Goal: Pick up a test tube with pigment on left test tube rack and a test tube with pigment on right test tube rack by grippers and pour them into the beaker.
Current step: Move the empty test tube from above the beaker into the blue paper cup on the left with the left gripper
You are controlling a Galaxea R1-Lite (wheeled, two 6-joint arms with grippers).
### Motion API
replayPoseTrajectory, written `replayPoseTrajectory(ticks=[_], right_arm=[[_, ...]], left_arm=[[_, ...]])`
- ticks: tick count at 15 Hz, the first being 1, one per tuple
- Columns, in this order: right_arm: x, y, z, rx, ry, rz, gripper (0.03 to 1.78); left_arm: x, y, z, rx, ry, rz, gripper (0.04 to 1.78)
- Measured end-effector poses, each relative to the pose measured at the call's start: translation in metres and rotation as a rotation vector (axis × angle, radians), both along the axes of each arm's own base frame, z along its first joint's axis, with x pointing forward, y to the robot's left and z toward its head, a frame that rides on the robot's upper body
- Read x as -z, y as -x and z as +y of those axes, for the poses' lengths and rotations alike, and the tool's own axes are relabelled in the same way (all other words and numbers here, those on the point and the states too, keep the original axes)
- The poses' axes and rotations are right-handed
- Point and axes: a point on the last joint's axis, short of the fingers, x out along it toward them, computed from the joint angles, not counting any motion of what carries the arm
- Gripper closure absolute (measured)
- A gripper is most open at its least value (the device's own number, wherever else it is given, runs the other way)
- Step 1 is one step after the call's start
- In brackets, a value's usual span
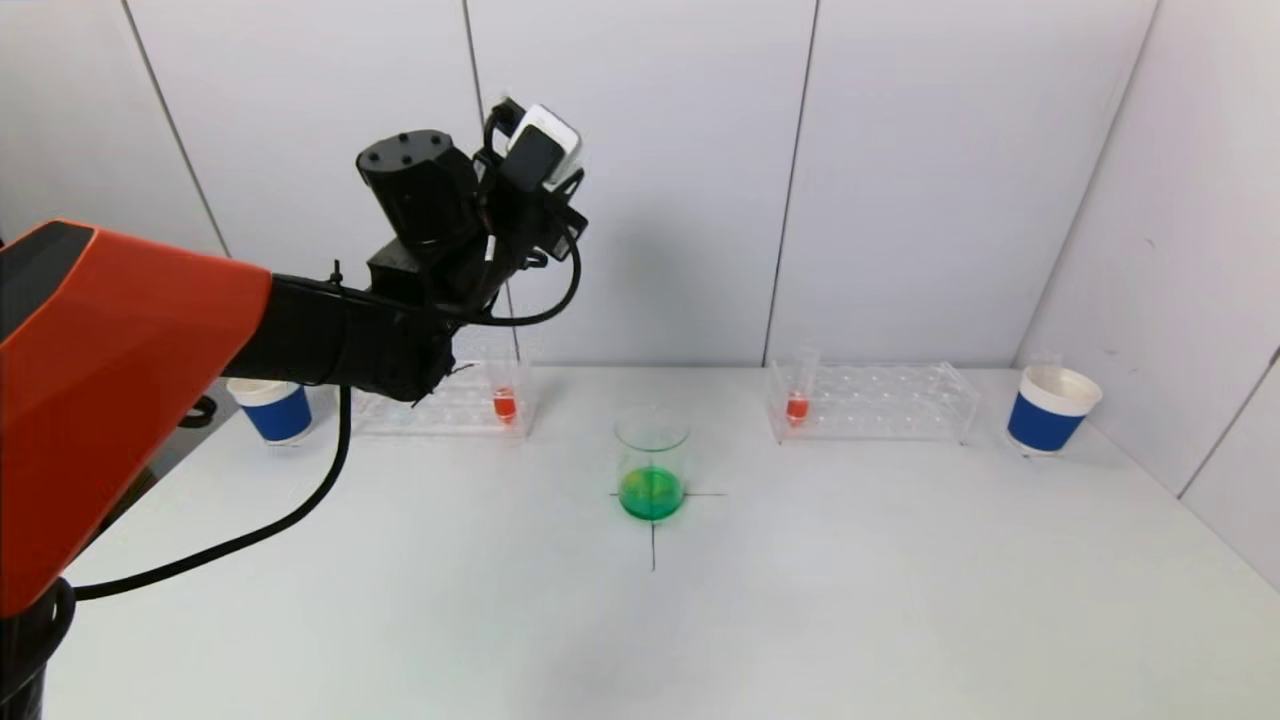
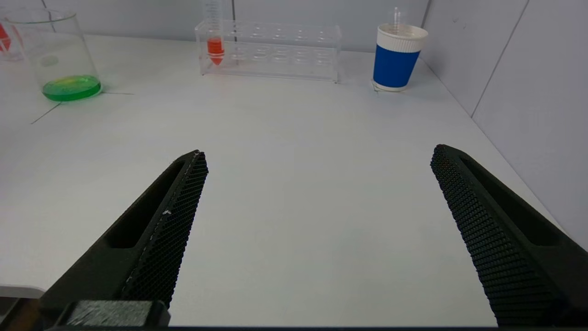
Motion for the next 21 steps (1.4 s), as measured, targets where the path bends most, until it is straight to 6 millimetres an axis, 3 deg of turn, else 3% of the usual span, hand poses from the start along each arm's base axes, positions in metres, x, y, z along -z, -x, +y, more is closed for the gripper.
replayPoseTrajectory(ticks=[6,9,13,16,21], right_arm=[[0.000,0.000,0.000,0.000,0.000,0.000,0.04],[0.000,0.000,0.000,0.000,0.000,0.000,0.04],[0.000,0.000,0.000,0.000,0.000,0.000,0.04],[0.000,0.000,0.000,0.000,0.000,0.000,0.04],[0.000,0.000,0.000,0.000,0.000,0.000,0.04]], left_arm=[[-0.035,0.011,0.028,-0.217,0.285,0.240,1.40],[-0.048,0.014,0.053,-0.304,0.412,0.293,1.40],[-0.063,0.010,0.096,-0.456,0.569,0.241,1.40],[-0.056,0.003,0.129,-0.512,0.638,0.238,1.40],[-0.015,-0.004,0.174,-0.540,0.620,0.270,1.40]])
